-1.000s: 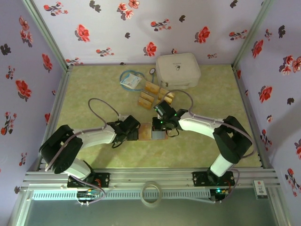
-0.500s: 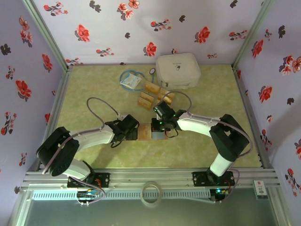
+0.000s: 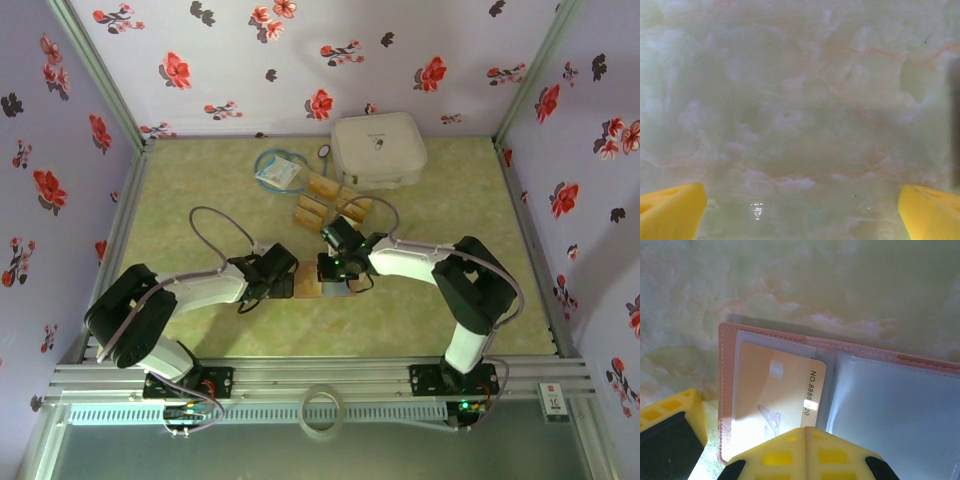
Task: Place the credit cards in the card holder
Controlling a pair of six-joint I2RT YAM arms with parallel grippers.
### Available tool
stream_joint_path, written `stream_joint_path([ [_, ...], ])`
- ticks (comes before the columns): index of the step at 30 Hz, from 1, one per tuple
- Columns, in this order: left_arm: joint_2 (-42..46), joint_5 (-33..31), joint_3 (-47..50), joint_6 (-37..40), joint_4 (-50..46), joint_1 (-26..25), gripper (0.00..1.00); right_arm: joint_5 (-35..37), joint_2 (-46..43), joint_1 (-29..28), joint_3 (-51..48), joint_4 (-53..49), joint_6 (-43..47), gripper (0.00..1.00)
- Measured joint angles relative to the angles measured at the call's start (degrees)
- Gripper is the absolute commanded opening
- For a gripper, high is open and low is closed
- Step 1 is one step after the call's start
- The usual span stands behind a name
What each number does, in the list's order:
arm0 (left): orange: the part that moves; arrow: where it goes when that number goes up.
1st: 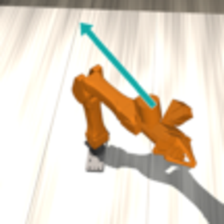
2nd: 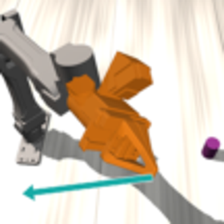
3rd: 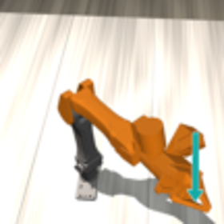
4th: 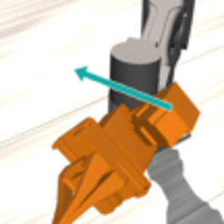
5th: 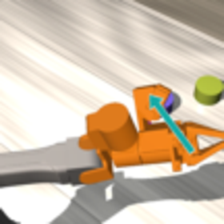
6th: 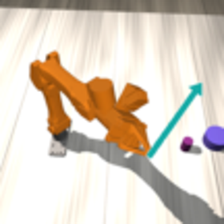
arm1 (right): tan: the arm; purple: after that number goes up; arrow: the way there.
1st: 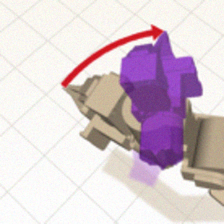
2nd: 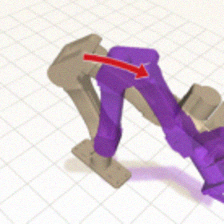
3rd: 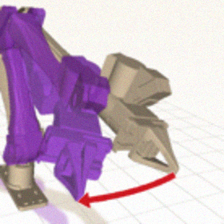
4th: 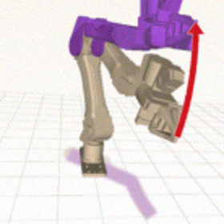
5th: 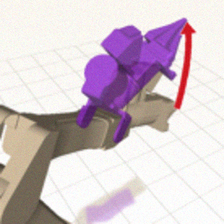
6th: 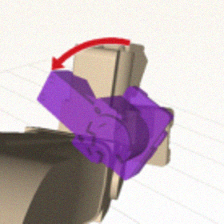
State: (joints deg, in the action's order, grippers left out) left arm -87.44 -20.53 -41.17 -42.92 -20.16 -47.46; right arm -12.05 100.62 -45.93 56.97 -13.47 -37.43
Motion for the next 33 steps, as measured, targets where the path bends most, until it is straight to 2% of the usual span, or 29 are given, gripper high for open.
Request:
stream_joint_path([
  [28, -1.60, 0.59, -1.11, 0.66, 0.02, 0.15, 1.00, -1.46, 4.28, -1.22, 4.04, -0.35, 0.26, 0.01],
  [33, -1.46, 0.61, -1.11, 0.66, -0.04, 0.17, 1.00, -0.59, 2.34, -1.20, 5.75, -3.78, 2.12, 0.29],
])
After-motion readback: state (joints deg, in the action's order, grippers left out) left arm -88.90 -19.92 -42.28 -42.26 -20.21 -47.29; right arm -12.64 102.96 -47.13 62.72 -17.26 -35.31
